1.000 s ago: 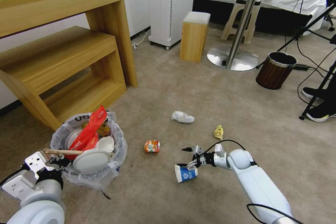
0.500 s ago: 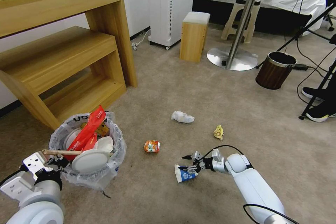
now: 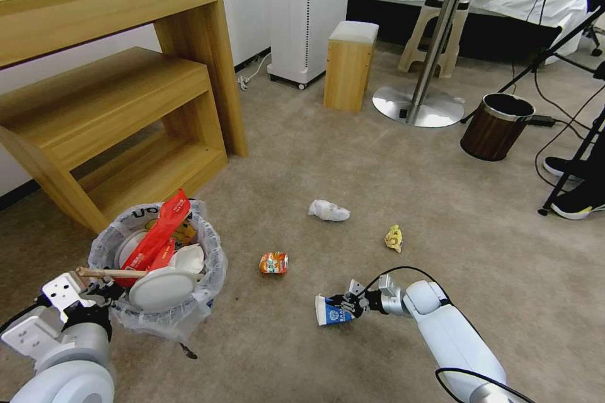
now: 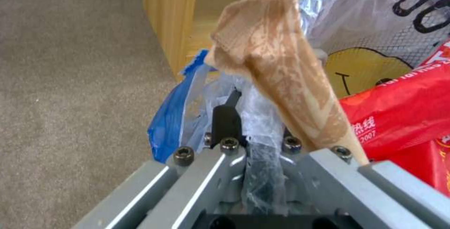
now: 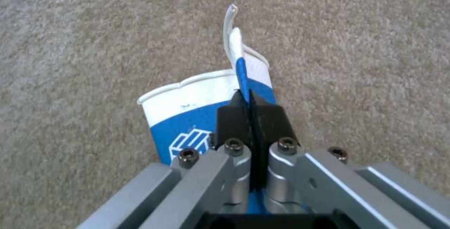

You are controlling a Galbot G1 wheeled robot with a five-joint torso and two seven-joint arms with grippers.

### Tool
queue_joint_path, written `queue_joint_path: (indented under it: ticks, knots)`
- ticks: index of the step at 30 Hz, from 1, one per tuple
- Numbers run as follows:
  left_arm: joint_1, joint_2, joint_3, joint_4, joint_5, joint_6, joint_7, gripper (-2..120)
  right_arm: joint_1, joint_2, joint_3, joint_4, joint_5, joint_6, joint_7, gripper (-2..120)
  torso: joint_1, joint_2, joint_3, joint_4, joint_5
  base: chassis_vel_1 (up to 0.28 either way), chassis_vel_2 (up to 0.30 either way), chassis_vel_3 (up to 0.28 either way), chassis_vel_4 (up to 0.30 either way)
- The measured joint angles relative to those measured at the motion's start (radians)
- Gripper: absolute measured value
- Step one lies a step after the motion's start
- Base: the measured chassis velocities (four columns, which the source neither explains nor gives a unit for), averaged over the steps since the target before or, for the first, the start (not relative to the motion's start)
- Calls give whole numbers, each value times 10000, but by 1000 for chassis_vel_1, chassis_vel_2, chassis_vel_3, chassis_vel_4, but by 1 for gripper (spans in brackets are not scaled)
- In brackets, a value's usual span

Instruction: Pick up the trash bin and place the garbage on the floor into it.

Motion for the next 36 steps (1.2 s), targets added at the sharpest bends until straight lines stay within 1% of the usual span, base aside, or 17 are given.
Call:
queue_joint_path:
  ticks: [6,8,10,11,12,13,16,18,20,22,23,24,26,27,29,31,36]
  knots:
    - [-3,-23,41,10,17,-5,3,1,-174,-160,-67,353,470,190,111,0,0,0,1,0,0,0,0,0,0]
    - [28,-84,228,10,153,-10,13,1,-535,-395,-263,1413,2393,1034,-382,0,0,0,1,-6,0,0,0,0,0]
    - [35,-98,267,10,179,-12,17,1,-560,-412,-279,1582,2684,1188,-564,0,0,0,1,-5,0,0,0,0,0]
    - [74,-168,440,10,263,-14,38,1,-662,-500,-317,2411,3905,1467,-1450,0,0,0,0,1,3,0,0,0,0]
    - [108,-229,569,6,297,-15,40,1,-765,-649,-338,3234,4956,1367,-2192,0,0,0,1,3,2,0,0,0,0]
    - [108,-229,569,6,297,-15,40,1,-765,-649,-338,3234,4956,1367,-2192,0,0,0,1,3,2,0,0,0,0]
    - [219,-400,910,-25,326,23,43,1,-907,-1147,-349,5329,7478,436,-4241,0,0,0,-1,-1,-1,0,0,0,0]
    - [230,-416,947,-28,327,30,43,1,-907,-1221,-349,5570,7769,302,-4492,0,-1,0,-1,-2,-1,0,0,0,0]
    - [292,-491,1119,-36,328,58,40,1,-858,-1439,-393,6366,8804,-99,-5016,0,-1,0,-1,-5,0,0,0,0,0]
    - [312,-512,1174,-36,327,62,40,1,-828,-1493,-422,6563,9074,-193,-5053,0,0,0,0,-4,0,0,0,0,0]
    - [353,-564,1299,-27,358,66,44,1,-704,-1561,-568,7166,10084,-525,-5140,0,-1,0,-1,-2,-2,0,0,0,0]
    - [371,-603,1376,7,428,57,67,1,-562,-1466,-708,7408,10592,-695,-5058,0,0,0,-1,-3,-1,0,0,0,0]
    - [383,-639,1480,47,499,43,88,1,-394,-1292,-880,7461,10818,-723,-4867,0,-1,0,-1,-2,-1,0,0,0,0]
    - [412,-673,1662,72,596,27,110,1,-15,-947,-1282,7266,10942,-594,-4195,0,-1,0,1,2,-2,0,0,0,0]
    - [421,-676,1721,70,620,23,116,1,110,-839,-1436,7156,11000,-523,-3877,0,0,0,1,2,-1,0,0,0,0]
    - [464,-670,1812,47,664,18,120,1,538,-457,-1943,6770,11342,-298,-2687,0,0,0,2,2,-1,0,0,0,0]
    - [503,-575,1703,62,643,-34,133,1,1095,-34,-2328,6298,11197,-171,-1619,0,0,0,1,1,-2,0,0,0,0]
